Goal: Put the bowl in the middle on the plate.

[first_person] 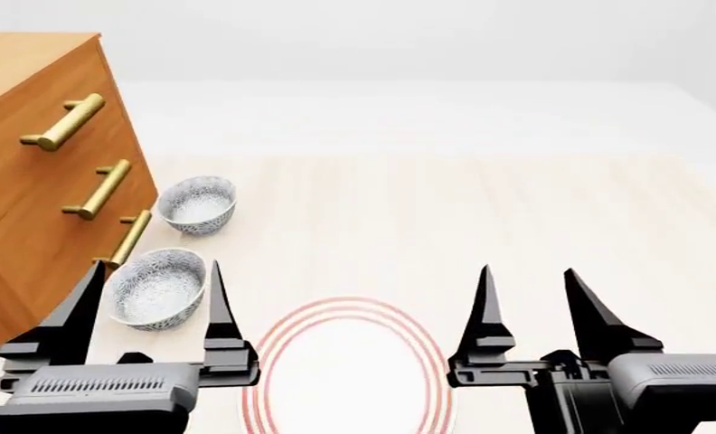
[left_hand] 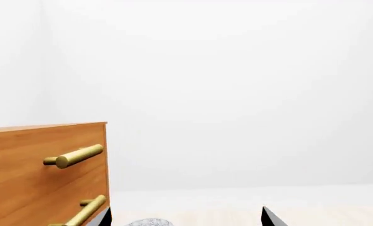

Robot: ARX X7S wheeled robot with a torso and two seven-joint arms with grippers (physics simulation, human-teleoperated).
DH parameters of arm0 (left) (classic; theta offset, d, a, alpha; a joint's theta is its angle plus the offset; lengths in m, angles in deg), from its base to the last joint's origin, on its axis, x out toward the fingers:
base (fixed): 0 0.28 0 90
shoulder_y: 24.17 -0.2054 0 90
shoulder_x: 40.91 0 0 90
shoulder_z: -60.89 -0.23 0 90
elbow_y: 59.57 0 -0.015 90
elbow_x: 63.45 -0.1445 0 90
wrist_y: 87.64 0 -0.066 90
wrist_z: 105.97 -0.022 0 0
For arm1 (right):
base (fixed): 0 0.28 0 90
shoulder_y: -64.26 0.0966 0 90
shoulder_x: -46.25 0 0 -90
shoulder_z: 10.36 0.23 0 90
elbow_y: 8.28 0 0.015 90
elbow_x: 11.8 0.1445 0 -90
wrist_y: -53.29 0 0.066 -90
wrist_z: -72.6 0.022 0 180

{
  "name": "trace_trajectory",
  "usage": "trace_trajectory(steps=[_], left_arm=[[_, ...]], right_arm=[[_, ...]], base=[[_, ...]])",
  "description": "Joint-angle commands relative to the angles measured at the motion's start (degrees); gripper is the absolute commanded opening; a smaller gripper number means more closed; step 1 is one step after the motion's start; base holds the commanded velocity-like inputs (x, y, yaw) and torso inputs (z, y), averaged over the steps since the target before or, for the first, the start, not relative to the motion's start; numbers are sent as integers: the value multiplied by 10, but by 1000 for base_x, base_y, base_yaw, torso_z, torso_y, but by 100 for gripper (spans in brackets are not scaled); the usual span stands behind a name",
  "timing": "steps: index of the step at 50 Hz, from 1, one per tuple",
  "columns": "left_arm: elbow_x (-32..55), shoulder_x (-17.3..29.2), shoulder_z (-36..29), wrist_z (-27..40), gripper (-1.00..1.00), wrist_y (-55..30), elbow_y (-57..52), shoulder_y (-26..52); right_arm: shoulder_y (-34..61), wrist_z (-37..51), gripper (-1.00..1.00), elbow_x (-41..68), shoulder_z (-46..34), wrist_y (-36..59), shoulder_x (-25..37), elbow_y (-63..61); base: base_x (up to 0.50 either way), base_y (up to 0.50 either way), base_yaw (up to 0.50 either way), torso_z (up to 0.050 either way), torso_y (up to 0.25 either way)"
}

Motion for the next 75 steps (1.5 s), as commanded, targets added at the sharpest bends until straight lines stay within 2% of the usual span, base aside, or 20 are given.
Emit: trace_trajectory(steps=[1, 37, 38, 60, 68, 69, 71, 72, 73, 74, 75], left_arm=[[6, 4, -2, 5, 100, -2, -3, 0], [13, 17, -13, 20, 100, -2, -3, 1], [11, 18, -15, 21, 100, -2, -4, 1], [16, 25, -20, 29, 100, 2, -6, 0], [14, 29, -19, 37, 100, 21, -29, -9], [-22, 43, -48, 52, 100, 107, -108, -92], [-39, 20, -41, 29, 100, 132, -108, -105], [-51, -17, -27, -10, 100, 132, -108, -110], [-71, -82, -2, -78, 100, 132, -108, -115], [-77, -103, 5, -100, 100, 134, -108, -117], [-76, -103, 6, -101, 100, 136, -108, -118]], right_arm=[[-3, 2, 100, 25, 8, -6, 2, 1], [-3, 25, 100, 6, -21, -13, 26, 1], [-5, 19, 100, 31, -11, -25, 20, 5], [-2, 38, 100, 32, -24, -20, 39, 6], [-6, 46, 100, 39, -20, -22, 48, -21], [-9, 52, 100, 44, -14, -21, 53, -49], [-9, 53, 100, 44, -15, -20, 54, -50], [-9, 53, 100, 45, -16, -21, 55, -50], [-9, 53, 100, 44, -17, -22, 55, -48], [-9, 54, 100, 44, -17, -21, 56, -48], [-9, 55, 100, 45, -17, -21, 57, -49]], base=[[0, 484, 0, 0, 0], [0, 500, 0, 0, 0], [0, 35, 0, 0, 0], [0, 110, 0, 0, 0], [0, 0, 0, 0, 0], [0, 0, 0, 0, -232], [0, 0, 0, 0, -233], [0, 0, 0, 0, -236], [0, 0, 0, 0, -250], [0, 0, 0, 0, -250], [0, 0, 0, 0, -250]])
